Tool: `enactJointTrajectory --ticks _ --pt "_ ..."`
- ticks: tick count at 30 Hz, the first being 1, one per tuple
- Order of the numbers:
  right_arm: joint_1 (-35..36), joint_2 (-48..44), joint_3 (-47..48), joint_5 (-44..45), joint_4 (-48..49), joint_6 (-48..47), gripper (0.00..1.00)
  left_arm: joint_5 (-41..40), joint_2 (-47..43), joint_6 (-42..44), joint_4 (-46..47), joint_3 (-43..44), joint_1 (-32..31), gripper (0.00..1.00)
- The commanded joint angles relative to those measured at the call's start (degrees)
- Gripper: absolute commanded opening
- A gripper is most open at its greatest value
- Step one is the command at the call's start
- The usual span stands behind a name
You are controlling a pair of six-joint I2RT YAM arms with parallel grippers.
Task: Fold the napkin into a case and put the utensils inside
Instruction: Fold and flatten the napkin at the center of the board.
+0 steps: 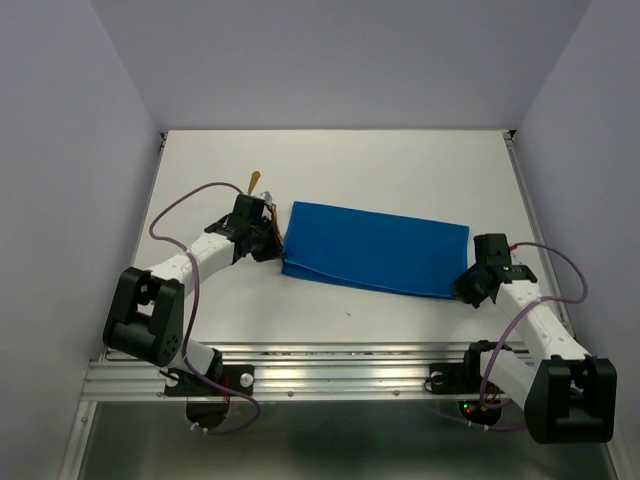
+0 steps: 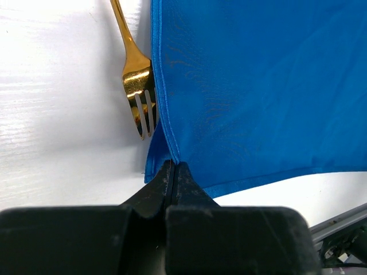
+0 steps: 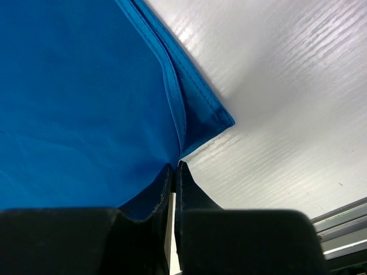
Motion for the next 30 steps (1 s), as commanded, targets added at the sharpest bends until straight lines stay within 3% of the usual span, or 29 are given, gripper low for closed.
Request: enactJointTrajectory --ticks 1,12,19,30 --pt "-0.3 -0.9 4.0 4.1 0.0 0.7 0.01 0.5 -2.5 0.7 1.4 -0.6 -0.1 0.00" --pt "-0.3 -4.7 6.0 7.1 0.1 0.4 0.01 1.8 -6.0 0.4 2.0 -0.6 -0.2 0.00" --pt "-0.3 -1.0 2.6 6.5 0.7 2.7 0.01 1.3 -1.6 -1.8 5.3 -5.5 -1.1 0.00" --pt "-0.3 -0.1 1.0 8.4 1.4 3.7 0.01 0.4 0.9 -2.5 6.5 -5.3 -2.1 0.00"
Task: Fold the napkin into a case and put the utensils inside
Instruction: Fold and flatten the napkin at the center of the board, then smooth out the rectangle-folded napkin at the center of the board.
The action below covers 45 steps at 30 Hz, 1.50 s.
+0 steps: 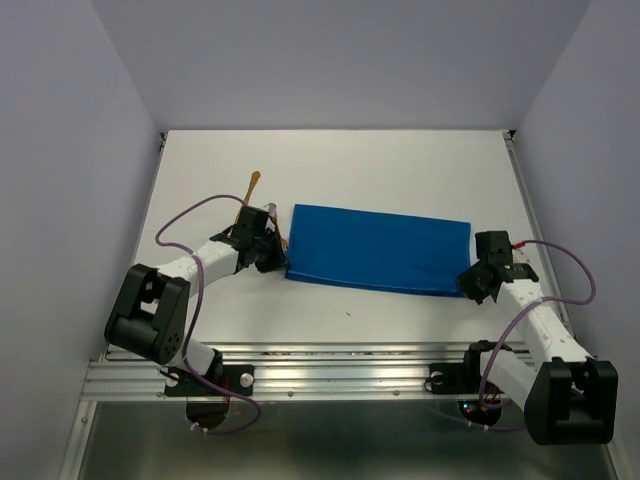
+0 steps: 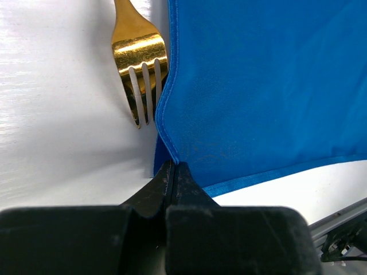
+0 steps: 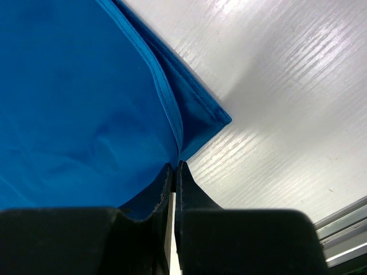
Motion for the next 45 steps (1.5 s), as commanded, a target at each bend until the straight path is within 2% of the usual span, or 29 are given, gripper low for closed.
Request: enactJointTrajectory --ticks 1,7,8,9,11,12,13,14,15,16,18,22,28,34,41,45 --pt "-0.3 0.2 -0.9 2.8 1.4 1.6 0.01 -1.3 -0.2 -0.6 1.5 0.1 -0.6 0.00" --pt "-0.3 -0.9 -0.7 4.0 1.4 2.1 0.01 -1.4 -1.9 0.0 0.8 0.2 -1.0 0.00" --pt "-0.3 -1.0 -0.8 4.0 1.4 2.1 0.05 -1.5 -1.9 0.0 0.5 0.4 -1.0 0.00" --pt "-0.3 -0.7 -0.7 4.1 1.4 1.9 0.21 -1.4 -1.8 0.1 -0.1 0.7 -1.0 0.00" --pt "-0.3 -0.6 -0.3 3.9 1.4 1.7 0.37 -1.2 -1.7 0.6 -1.2 1.4 -1.0 0.18" --pt "-0.3 -0.8 0.0 3.8 1.4 0.9 0.50 -0.9 -2.1 0.7 -2.1 2.0 -1.1 0.28" --pt "-0.3 -1.3 0.4 3.5 1.9 0.0 0.55 -0.9 -2.5 1.4 -2.7 2.4 -1.1 0.50" --pt "-0.3 -2.1 1.0 2.4 2.6 -1.2 0.58 -1.2 -2.8 1.7 -3.5 3.0 -1.1 0.57" --pt "-0.3 -4.2 1.3 2.2 3.4 -3.0 0.66 -2.8 -3.7 2.2 -5.0 4.3 -1.1 0.59" --pt "-0.3 -5.3 1.5 2.4 3.7 -3.5 0.70 -4.0 -4.0 2.6 -6.1 5.2 -1.1 0.63" --pt "-0.3 -6.5 2.0 3.1 4.2 -4.8 0.74 -6.2 -4.6 3.1 -7.8 7.1 -1.1 0.63" --pt "-0.3 -2.4 4.2 5.0 4.1 -8.7 0.75 -4.8 -3.1 3.0 -6.5 10.9 -1.4 0.60" --pt "-0.3 11.6 10.7 6.6 2.0 -12.7 0.76 -4.5 3.8 3.2 -5.7 16.6 -5.3 0.59" --pt "-0.3 19.5 12.7 9.5 3.6 -14.0 0.75 -2.6 8.9 2.7 -3.5 18.2 -7.1 0.58" --pt "-0.3 25.2 11.6 8.5 7.9 -14.5 0.61 -0.9 15.0 2.3 -1.9 19.1 -7.9 0.57" --pt "-0.3 26.0 11.4 5.3 9.1 -14.8 0.54 -2.9 17.7 1.7 -2.9 19.1 -7.9 0.56"
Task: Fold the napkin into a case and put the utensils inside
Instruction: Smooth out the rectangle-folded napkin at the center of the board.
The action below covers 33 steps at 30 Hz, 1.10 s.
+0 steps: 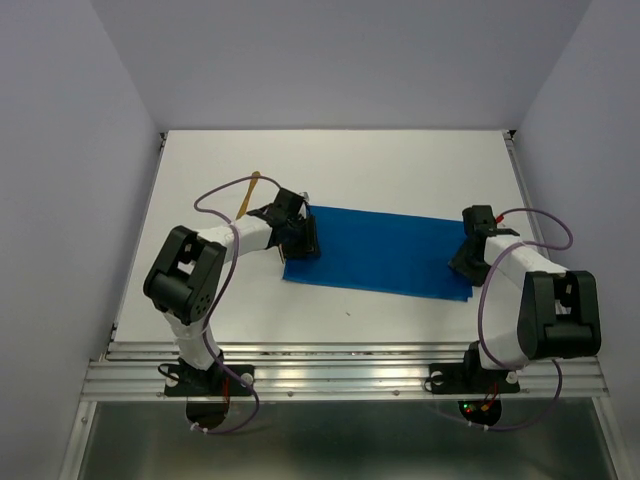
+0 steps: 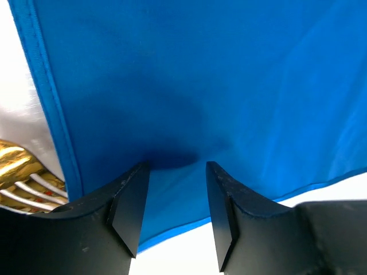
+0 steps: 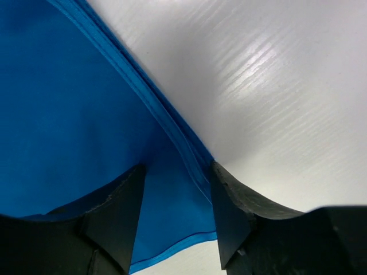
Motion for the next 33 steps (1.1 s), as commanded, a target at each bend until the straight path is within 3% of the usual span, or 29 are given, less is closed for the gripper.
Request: enactJointTrajectory --ticks 1,3,10,19,21,25,33 --pt "-0.3 0.5 0.2 -1.9 3.9 -1.0 0.52 -1.4 1.3 -0.8 -0.4 1.8 -0.3 0.56" --pt "-0.3 0.6 -0.5 -3.2 4.2 -1.0 0.47 -3.5 1.6 -1.1 -0.6 1.3 -0.2 0.56" --pt "-0.3 0.6 -0.6 -10.1 4.7 -2.7 0.46 -7.6 0.9 -2.5 -1.9 -0.6 0.8 0.55" --pt "-0.3 0.0 -4.4 -16.9 7.1 -3.1 0.43 -9.8 -2.0 -3.0 -0.9 -4.2 8.7 0.51" --pt "-0.3 -1.4 -4.9 -17.2 6.8 -3.0 0.45 -10.1 -2.2 -2.7 -1.2 -4.0 8.8 0.51" --pt "0.3 -4.8 -0.1 -11.3 3.1 -3.9 0.58 -8.3 -3.4 -1.8 -1.6 -2.7 8.0 0.51" --pt "0.3 -4.5 3.4 -11.5 -1.0 -6.8 0.54 -7.8 -4.5 -1.8 -3.4 1.7 3.4 0.51"
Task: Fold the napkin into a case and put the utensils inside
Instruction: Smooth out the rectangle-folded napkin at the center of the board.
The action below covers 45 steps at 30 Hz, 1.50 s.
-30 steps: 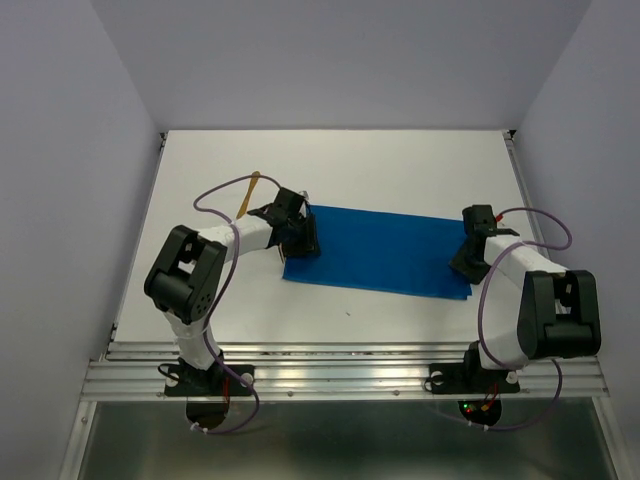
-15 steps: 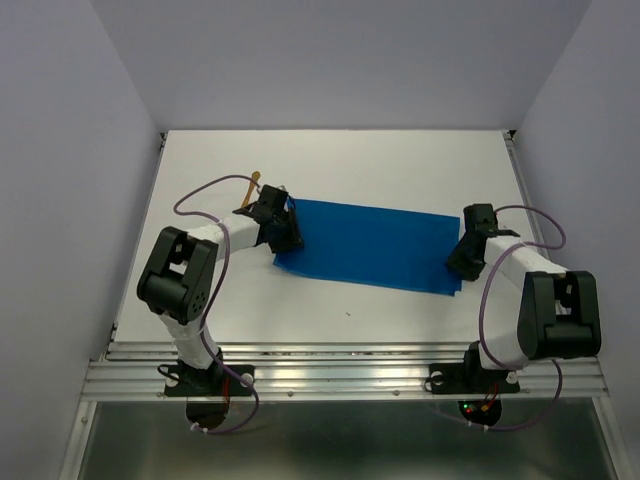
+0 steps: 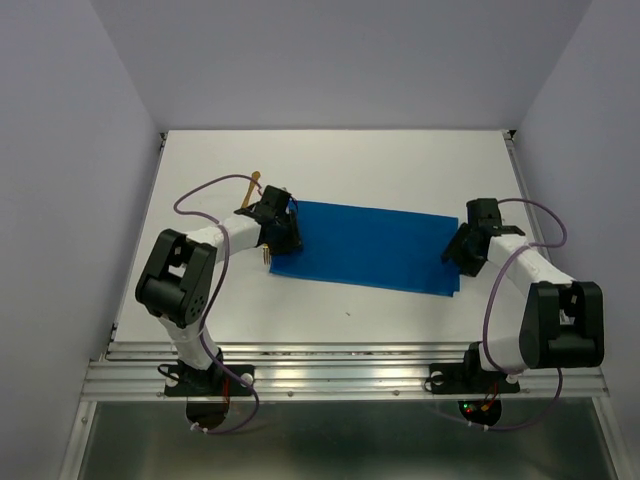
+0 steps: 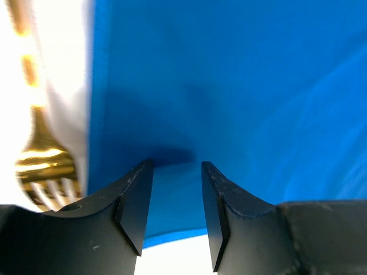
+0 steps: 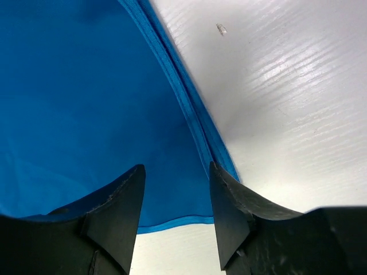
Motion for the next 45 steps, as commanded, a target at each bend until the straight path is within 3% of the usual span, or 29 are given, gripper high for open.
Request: enactJointTrajectory --ticks 1,13,19,24,25,28,33,39,45 --pt "0.2 -1.2 1.5 0.9 -3.1 -1.9 0.52 -0.2 -2.5 0.8 -2.2 3.6 -2.4 0.51" --pt "0.2 -0.3 -3.3 -2.2 -1.5 0.2 0.36 0.4 -0.8 0.9 -2.8 6.0 -3.9 0.51" --pt "0.2 1.6 -3.8 -1.2 -0.7 0.1 0.33 0.5 -0.9 0.9 -3.0 5.9 -3.9 0.51" --pt "0.2 1.6 -4.1 -1.1 -0.2 0.1 0.19 0.6 -0.5 0.9 -3.0 5.7 -4.1 0.51" --pt "0.2 1.5 -4.1 -1.1 -0.2 0.0 0.11 0.6 -0.5 0.9 -3.1 5.7 -4.1 0.51" --pt "0.2 0.8 -3.7 -1.4 -0.3 -0.1 0.01 0.7 -0.4 0.8 -3.0 5.8 -4.2 0.51" --pt "0.2 -3.3 -2.9 -2.1 0.5 -1.1 0.01 0.7 -0.7 0.8 -3.1 6.0 -4.5 0.51" --pt "0.2 -9.5 -0.8 3.0 0.2 -1.2 0.01 0.8 -0.9 0.7 -3.3 6.3 -4.7 0.51" --pt "0.2 -7.1 2.6 9.9 -1.2 -1.8 0.01 0.6 -1.4 0.8 -3.9 7.0 -4.9 0.50"
